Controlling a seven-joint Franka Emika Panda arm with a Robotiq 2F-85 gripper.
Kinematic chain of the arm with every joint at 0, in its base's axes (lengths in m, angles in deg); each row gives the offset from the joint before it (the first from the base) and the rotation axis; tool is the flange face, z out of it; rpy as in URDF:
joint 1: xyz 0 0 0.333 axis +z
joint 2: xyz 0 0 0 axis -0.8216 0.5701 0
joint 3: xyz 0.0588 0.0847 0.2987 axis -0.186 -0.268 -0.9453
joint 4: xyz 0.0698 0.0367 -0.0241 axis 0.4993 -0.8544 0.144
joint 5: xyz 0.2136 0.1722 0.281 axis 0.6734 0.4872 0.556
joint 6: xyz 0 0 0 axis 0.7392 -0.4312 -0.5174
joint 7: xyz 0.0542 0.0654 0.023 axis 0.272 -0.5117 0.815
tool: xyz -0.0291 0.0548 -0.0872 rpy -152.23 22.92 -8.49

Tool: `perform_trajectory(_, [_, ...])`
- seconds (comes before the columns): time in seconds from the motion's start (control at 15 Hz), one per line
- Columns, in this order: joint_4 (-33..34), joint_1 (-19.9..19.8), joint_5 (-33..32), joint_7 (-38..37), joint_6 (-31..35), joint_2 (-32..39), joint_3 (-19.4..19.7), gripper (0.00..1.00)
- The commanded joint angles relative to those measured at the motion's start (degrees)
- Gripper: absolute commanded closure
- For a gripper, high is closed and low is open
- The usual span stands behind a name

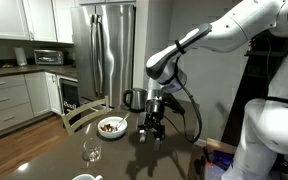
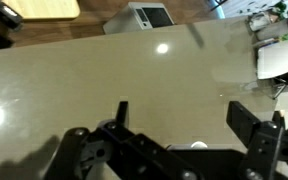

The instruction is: Pour the contents from the white cup into the white bowl

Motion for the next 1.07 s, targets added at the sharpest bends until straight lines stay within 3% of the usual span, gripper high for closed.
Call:
perform_trajectory(0.0, [-3.7,-0.6,9.7,1.8,0.5,-1.7,0.1,0.0])
perform_trajectory(0.33, [-7.7,-2.3,12.4,-4.7,4.2,-2.1,0.1,0.0])
perform_trajectory(0.67, [-5.7,-2.2,11.4,-17.0,6.0,0.7,-0.8,0.0])
perform_trajectory(0.8, [-6.3,-2.4,10.6,-13.7,5.0,0.2,-0.4,0.0])
perform_trajectory(1.0, [-5.1,-2.3,10.4,-15.1,4.4,0.6,-0.9,0.0])
